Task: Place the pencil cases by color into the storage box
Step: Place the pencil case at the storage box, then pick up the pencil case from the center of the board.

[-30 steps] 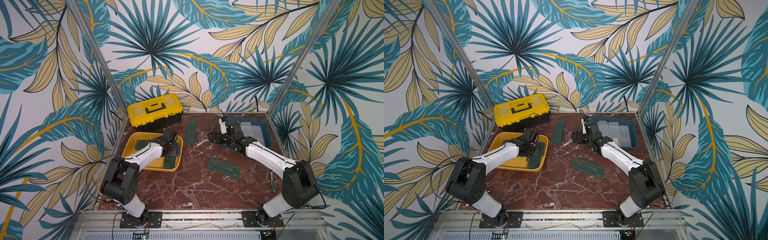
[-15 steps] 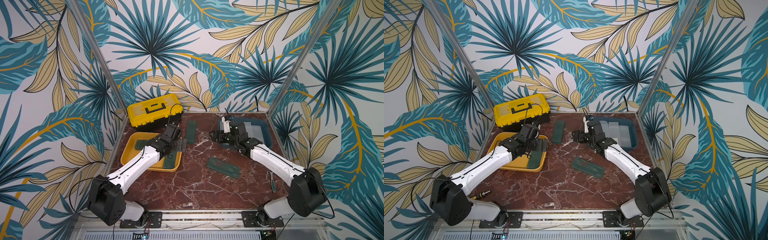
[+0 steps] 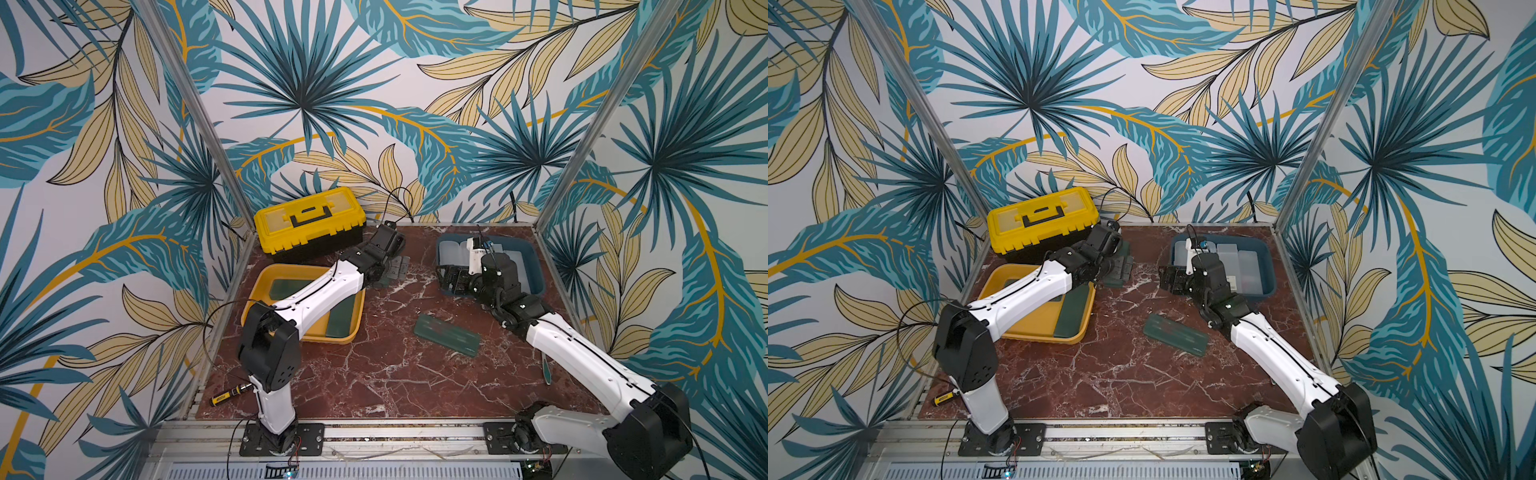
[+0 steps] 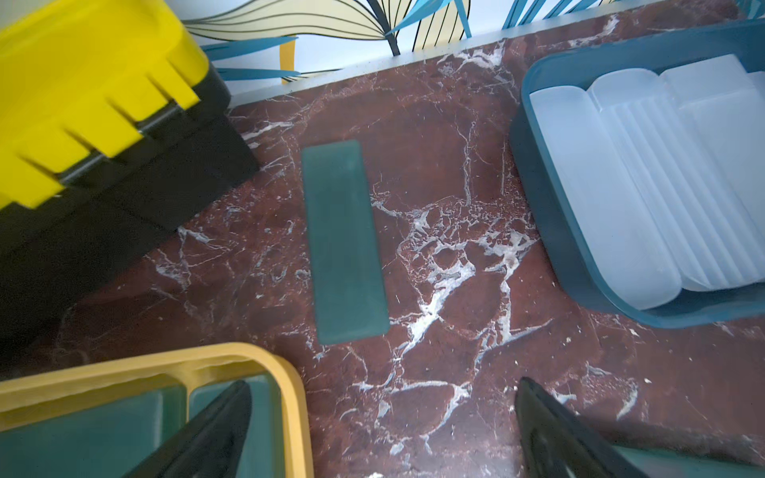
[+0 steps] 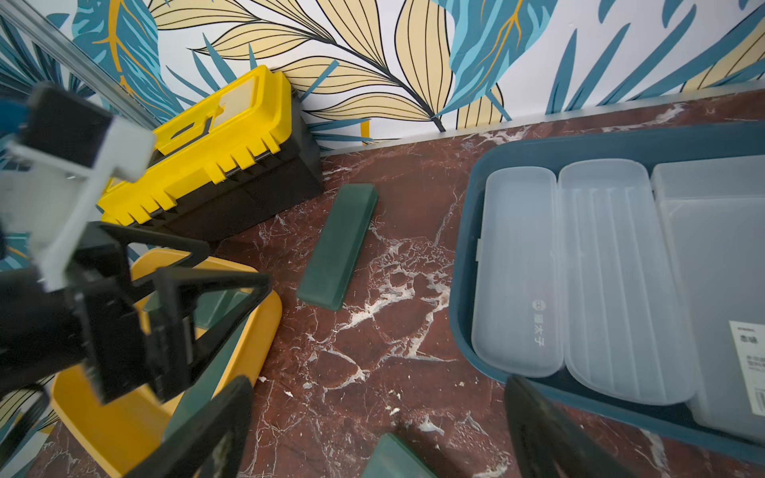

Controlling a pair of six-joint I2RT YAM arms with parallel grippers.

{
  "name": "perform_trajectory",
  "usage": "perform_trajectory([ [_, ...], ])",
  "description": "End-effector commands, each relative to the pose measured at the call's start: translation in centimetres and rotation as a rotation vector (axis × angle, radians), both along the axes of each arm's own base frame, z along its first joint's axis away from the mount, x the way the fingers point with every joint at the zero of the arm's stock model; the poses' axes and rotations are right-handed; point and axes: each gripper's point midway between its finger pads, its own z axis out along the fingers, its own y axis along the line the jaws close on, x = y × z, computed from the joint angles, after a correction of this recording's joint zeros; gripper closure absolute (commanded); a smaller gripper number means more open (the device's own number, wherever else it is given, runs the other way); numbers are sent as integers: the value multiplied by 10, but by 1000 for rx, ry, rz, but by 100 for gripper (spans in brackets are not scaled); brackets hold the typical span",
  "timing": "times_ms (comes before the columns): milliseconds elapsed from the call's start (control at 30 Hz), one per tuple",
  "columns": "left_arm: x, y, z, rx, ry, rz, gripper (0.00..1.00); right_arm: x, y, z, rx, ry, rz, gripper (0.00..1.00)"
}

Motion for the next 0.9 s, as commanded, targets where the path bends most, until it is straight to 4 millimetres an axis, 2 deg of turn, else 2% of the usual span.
perform_trajectory([
  [0,18,-12,-4,-1,2,1,0,-5,-11,-14,-25,41,-29,5],
  [233,50,-25,-31,-14,46,3,1,4,-20,-30,18,108,-22,5],
  [467,74,-18,-45,-44,85,13,0,11,-26,-36,20,122,-34,5],
  [633,84,-15,-54,-57,114,10,0,20,-20,-40,22,140,-9,5],
  [867,93,-18,-53,-81,108,14,0,44,-9,-48,22,161,47,5],
])
